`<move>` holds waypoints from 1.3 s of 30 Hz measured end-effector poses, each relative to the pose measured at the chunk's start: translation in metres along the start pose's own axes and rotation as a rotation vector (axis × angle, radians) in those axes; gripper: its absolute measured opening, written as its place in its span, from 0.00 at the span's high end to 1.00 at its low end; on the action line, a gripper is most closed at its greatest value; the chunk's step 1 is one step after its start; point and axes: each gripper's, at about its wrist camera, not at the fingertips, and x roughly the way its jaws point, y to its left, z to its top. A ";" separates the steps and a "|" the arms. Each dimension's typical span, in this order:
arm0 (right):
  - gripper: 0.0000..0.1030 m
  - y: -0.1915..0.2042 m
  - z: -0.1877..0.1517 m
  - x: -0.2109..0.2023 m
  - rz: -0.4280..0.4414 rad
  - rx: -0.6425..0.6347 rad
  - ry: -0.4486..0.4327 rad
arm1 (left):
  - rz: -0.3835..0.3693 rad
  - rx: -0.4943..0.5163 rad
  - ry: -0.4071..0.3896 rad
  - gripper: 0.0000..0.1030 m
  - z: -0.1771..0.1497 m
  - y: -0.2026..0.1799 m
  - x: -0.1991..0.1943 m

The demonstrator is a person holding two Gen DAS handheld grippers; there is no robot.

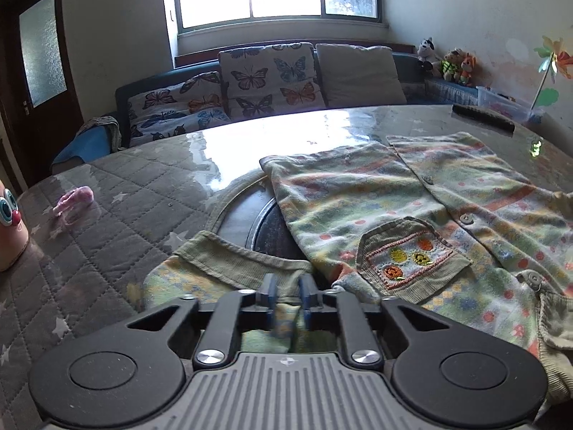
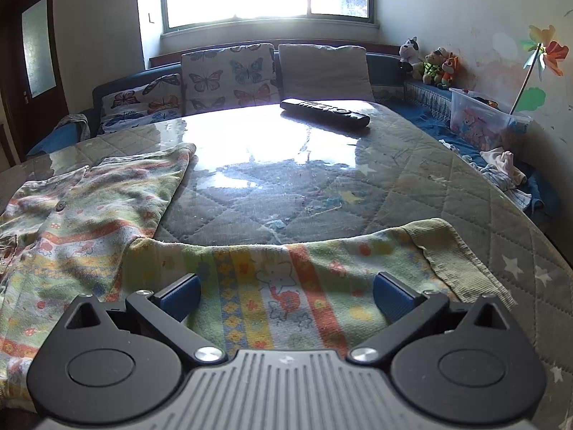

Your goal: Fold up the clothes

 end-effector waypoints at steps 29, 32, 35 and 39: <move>0.00 0.001 0.001 0.001 -0.011 -0.008 0.003 | 0.425 -0.528 -0.078 1.00 -0.091 0.130 -0.109; 0.00 0.001 0.000 0.001 -0.012 -0.008 0.003 | 0.440 -0.534 -0.074 1.00 -0.091 0.132 -0.113; 0.00 0.001 0.000 0.001 -0.012 -0.008 0.003 | 0.405 -0.502 -0.081 0.99 -0.082 0.121 -0.117; 0.00 0.001 0.000 0.001 -0.012 -0.009 0.003 | 0.323 -0.429 -0.084 0.97 -0.064 0.096 -0.109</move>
